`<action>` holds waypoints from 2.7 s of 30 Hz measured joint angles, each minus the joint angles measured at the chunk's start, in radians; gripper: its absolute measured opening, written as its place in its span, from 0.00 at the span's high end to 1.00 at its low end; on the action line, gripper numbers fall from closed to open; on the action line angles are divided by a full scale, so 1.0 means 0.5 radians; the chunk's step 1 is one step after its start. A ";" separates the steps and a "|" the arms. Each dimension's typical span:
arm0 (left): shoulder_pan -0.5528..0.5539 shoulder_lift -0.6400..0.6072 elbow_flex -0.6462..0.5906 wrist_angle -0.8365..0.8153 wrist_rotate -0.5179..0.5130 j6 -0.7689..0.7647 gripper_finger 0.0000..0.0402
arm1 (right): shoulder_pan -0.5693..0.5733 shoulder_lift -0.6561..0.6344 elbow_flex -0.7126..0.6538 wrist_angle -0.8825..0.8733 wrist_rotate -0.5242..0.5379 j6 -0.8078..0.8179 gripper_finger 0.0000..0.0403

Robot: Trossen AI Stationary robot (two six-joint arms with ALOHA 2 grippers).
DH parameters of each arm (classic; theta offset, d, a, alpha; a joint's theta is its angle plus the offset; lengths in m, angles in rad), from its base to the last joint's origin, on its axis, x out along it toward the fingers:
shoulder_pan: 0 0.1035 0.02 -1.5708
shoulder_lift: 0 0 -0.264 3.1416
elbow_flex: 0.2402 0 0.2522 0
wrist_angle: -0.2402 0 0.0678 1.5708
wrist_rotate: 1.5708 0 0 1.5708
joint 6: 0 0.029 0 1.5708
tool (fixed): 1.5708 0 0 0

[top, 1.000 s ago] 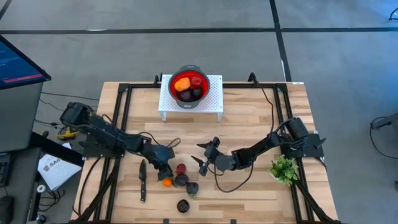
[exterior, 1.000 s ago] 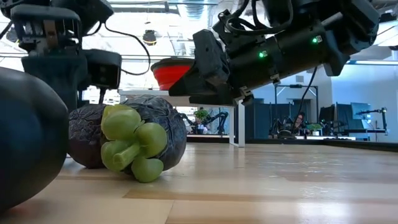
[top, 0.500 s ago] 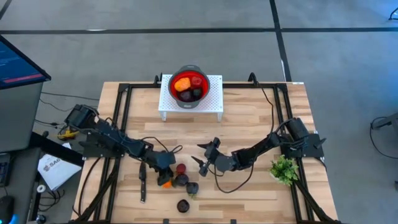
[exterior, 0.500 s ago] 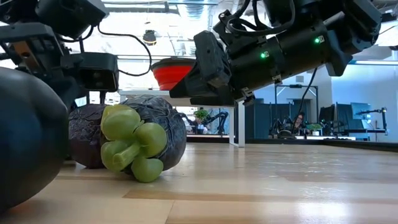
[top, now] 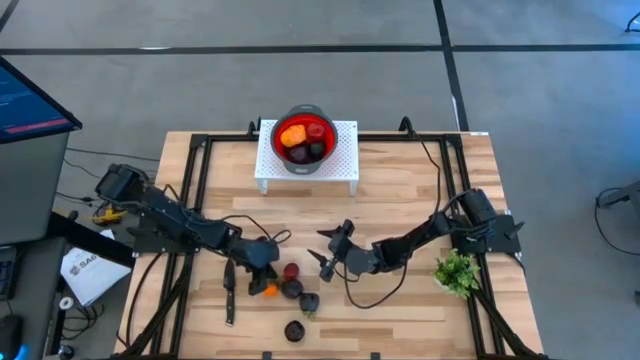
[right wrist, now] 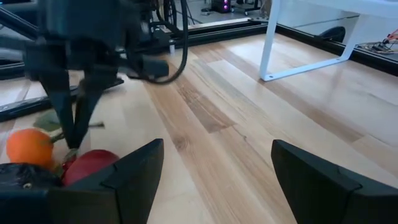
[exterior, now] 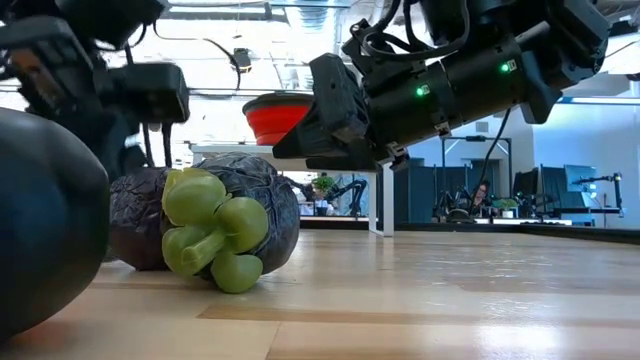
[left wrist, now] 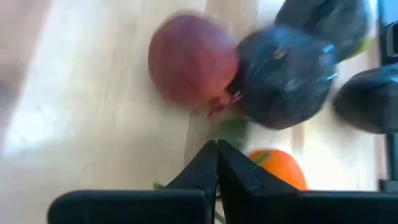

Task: Pick & Place Fruit
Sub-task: Put the orange into the red strainer bowl, then put the pomegranate into the red strainer bowl

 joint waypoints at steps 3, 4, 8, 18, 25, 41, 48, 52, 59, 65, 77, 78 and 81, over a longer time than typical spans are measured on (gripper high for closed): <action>0.016 -0.142 0.000 -0.085 -0.091 0.039 1.00 | -0.015 0.000 0.000 0.000 0.000 0.018 0.28; 0.023 -0.190 0.000 -0.112 -0.121 0.040 1.00 | -0.019 0.000 0.000 0.000 0.000 0.032 0.28; 0.033 -0.354 0.001 -0.254 -0.222 0.051 1.00 | -0.029 0.000 0.000 -0.001 0.000 0.050 0.28; 0.187 -0.713 0.010 -0.285 -0.533 0.369 1.00 | -0.049 0.000 0.000 -0.044 0.000 0.042 0.28; 0.558 -0.843 0.339 -0.271 -0.533 1.109 1.00 | -0.055 0.000 0.000 -0.044 0.000 0.055 0.28; 1.483 -0.229 0.989 -0.017 -0.536 2.341 1.00 | -0.089 0.000 0.003 0.054 -0.001 0.226 0.28; 1.531 -0.067 0.989 0.050 -0.540 2.351 1.00 | -0.088 0.000 0.007 0.044 -0.008 0.314 0.28; 1.531 -0.068 0.990 0.066 -0.548 2.340 0.99 | -0.089 0.000 0.007 0.044 -0.008 0.314 0.28; 1.531 -0.070 0.990 0.120 -0.535 2.338 0.82 | -0.098 0.000 0.007 0.044 -0.008 0.314 0.28; 1.527 -0.111 0.989 0.229 -0.500 2.337 0.67 | -0.107 0.000 0.007 0.045 -0.008 0.314 0.28; 1.199 -0.762 0.835 0.040 -0.499 2.168 0.62 | -0.264 -0.005 0.007 0.153 -0.432 0.298 0.28; 1.167 -0.835 0.775 0.026 -0.500 2.148 0.62 | -0.289 -0.007 0.010 0.158 -0.539 0.297 0.28; 1.072 -1.057 0.563 0.024 -0.499 2.063 0.64 | -0.358 -0.008 0.046 0.140 -0.951 0.235 0.28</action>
